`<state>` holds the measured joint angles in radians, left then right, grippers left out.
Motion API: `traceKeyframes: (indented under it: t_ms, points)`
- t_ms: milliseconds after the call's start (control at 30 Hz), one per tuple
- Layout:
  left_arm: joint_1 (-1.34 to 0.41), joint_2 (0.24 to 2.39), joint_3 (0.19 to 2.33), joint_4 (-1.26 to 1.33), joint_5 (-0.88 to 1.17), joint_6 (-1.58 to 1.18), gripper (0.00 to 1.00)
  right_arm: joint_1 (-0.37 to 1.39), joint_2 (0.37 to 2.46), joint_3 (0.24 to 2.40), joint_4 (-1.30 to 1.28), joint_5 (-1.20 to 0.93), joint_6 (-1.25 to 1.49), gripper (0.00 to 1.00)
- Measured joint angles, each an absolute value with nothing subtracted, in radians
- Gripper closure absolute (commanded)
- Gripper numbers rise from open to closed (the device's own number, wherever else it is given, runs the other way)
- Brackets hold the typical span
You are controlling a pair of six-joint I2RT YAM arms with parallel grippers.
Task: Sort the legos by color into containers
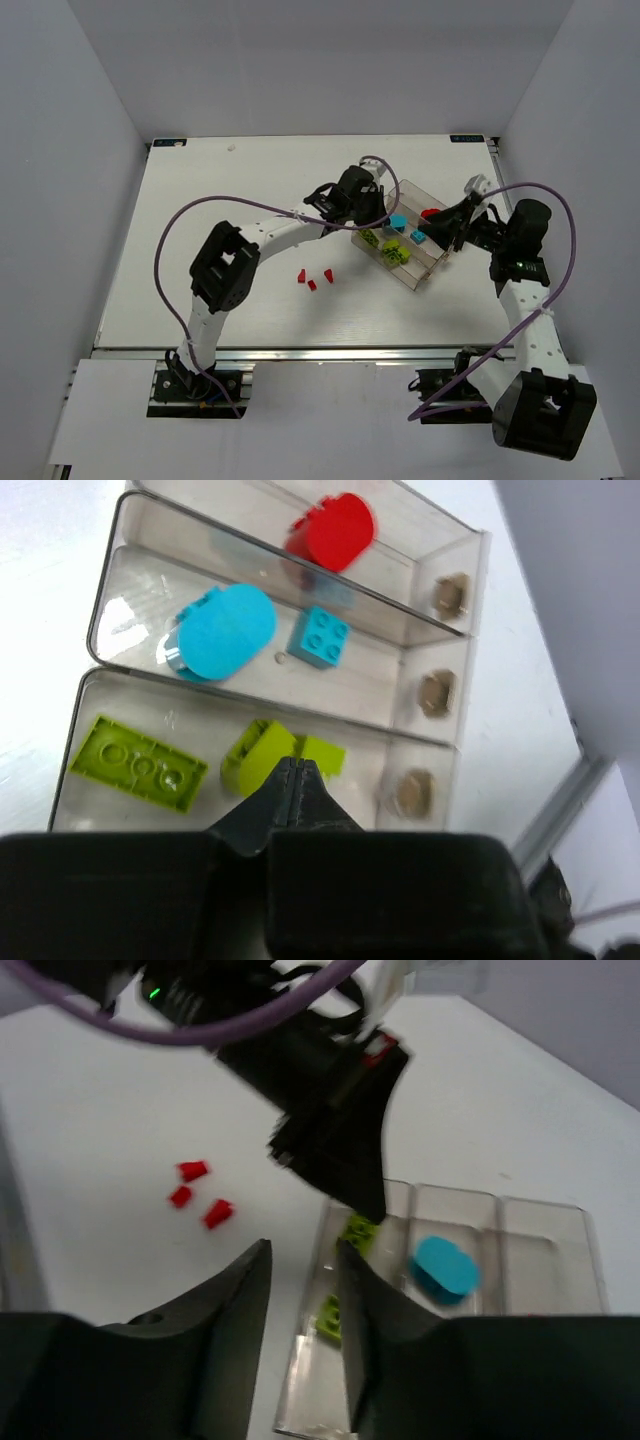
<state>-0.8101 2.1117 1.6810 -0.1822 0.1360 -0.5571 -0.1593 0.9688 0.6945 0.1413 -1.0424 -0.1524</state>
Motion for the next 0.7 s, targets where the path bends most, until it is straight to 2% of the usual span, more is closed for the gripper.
traceKeyframes:
  t_ms: [33, 167, 200, 300, 333, 400, 433, 567, 700]
  points:
    - [-0.806, 2.085, 1.670, -0.188, 0.142, -0.553, 1.00, -0.154, 0.972, 0.692, 0.125, -1.108, -0.199, 0.71]
    - [-0.780, 1.857, 1.509, -0.207, 0.144, -0.509, 0.98, -0.086, 1.005, 0.698, -0.042, -1.218, -0.433, 0.73]
    - [-0.768, 1.784, 1.458, -0.213, 0.136, -0.492, 0.82, -0.041, 1.026, 0.707, -0.086, -1.196, -0.482, 0.73]
    - [-0.715, 1.538, 1.301, -0.264, 0.053, -0.423, 0.49, 0.137, 1.110, 0.740, -0.157, -1.085, -0.558, 0.79]
    - [-0.695, 1.464, 1.252, -0.271, 0.016, -0.408, 0.34, 0.206, 1.137, 0.748, -0.163, -1.013, -0.561, 0.72]
    - [-0.658, 1.327, 1.156, -0.304, -0.081, -0.371, 0.25, 0.339, 1.190, 0.764, -0.174, -0.881, -0.551, 0.67]
    - [-0.648, 1.266, 1.101, -0.314, -0.138, -0.361, 0.22, 0.406, 1.224, 0.782, -0.184, -0.797, -0.540, 0.61]
    - [-0.636, 1.100, 0.913, -0.362, -0.296, -0.331, 0.18, 0.575, 1.407, 0.924, -0.208, -0.567, -0.432, 0.57]
    - [-0.635, 1.051, 0.844, -0.417, -0.406, -0.304, 0.16, 0.656, 1.573, 1.064, -0.228, -0.357, -0.308, 0.50]
